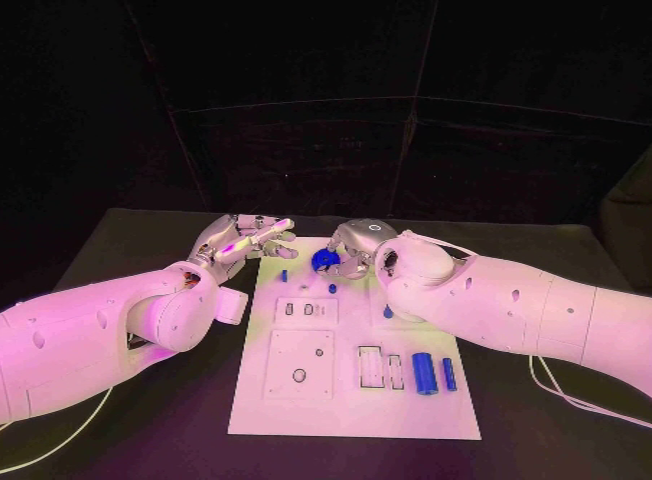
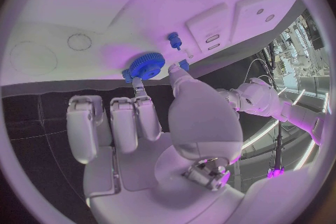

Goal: Assemble the parts on the task board

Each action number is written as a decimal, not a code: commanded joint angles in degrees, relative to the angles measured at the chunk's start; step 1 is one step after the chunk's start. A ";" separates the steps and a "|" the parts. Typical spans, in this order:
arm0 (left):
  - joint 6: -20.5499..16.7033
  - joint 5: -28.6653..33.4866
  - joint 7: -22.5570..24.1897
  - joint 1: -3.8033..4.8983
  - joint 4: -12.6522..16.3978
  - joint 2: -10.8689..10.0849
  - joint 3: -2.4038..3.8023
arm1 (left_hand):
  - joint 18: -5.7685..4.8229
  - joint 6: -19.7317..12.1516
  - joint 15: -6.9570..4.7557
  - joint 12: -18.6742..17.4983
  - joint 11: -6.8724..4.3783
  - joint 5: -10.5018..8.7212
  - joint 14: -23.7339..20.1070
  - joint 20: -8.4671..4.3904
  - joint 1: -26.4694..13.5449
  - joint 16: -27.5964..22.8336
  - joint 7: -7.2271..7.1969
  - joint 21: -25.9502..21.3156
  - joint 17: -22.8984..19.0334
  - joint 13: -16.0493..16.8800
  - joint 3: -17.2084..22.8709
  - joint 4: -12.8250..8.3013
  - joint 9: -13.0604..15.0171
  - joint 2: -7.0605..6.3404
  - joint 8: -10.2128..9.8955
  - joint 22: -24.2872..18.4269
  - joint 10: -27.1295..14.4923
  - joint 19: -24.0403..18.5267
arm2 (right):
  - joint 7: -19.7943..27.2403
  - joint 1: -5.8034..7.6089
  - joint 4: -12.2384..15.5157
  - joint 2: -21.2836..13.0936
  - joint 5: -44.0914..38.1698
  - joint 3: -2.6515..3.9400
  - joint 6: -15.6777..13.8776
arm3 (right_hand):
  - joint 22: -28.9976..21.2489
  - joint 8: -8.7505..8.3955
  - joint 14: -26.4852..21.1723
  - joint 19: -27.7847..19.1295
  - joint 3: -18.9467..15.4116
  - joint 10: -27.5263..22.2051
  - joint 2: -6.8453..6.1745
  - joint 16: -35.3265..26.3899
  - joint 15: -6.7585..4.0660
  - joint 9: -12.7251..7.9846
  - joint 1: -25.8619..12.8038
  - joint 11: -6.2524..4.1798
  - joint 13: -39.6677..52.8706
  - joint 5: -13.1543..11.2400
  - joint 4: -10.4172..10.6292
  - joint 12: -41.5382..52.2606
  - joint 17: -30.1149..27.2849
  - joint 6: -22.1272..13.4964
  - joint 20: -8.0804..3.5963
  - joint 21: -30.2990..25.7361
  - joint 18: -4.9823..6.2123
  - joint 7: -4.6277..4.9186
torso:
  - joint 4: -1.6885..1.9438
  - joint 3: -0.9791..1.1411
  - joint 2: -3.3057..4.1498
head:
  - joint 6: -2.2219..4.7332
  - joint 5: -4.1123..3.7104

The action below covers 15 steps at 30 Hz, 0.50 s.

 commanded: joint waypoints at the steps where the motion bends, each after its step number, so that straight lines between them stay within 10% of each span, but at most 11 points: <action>1: 0.72 0.02 -0.57 0.10 0.04 0.02 0.05 | 0.29 -0.19 -0.14 -0.28 0.00 -0.03 -0.07 0.08 -0.28 -0.26 0.06 -0.17 0.05 -0.07 -0.12 -0.30 -0.07 0.45 -0.30 -0.07 -0.28 0.39 | 0.32 -0.03 -0.33 -0.08 3.05 -0.08 2.75 | 13.31 -0.02 5.02 4.78 -1.54 2.30 0.76 0.09 0.42 -0.01 -0.41 0.53 10.33 0.63 1.25 -0.08 9.83 -0.67 0.34 -0.04 -0.89 0.00 | 0.02 0.01 0.02 | -0.15 0.05; 15: 0.71 0.02 -0.61 0.10 -0.15 -0.11 0.05 | 0.30 -0.33 -0.14 -0.41 0.01 0.00 -0.09 0.09 -0.12 -0.32 0.09 -0.21 0.22 -0.11 0.07 -0.45 -0.08 0.75 -0.40 -0.11 -0.35 0.42 | 0.40 -0.03 0.83 -1.44 3.29 -0.10 -0.46 | 13.59 0.39 5.06 4.97 -5.11 2.51 3.40 0.16 0.43 0.16 2.70 0.49 10.62 4.99 2.16 0.17 10.00 -0.04 0.42 0.06 -0.95 -0.10 | -0.08 0.00 0.01 | -0.27 0.05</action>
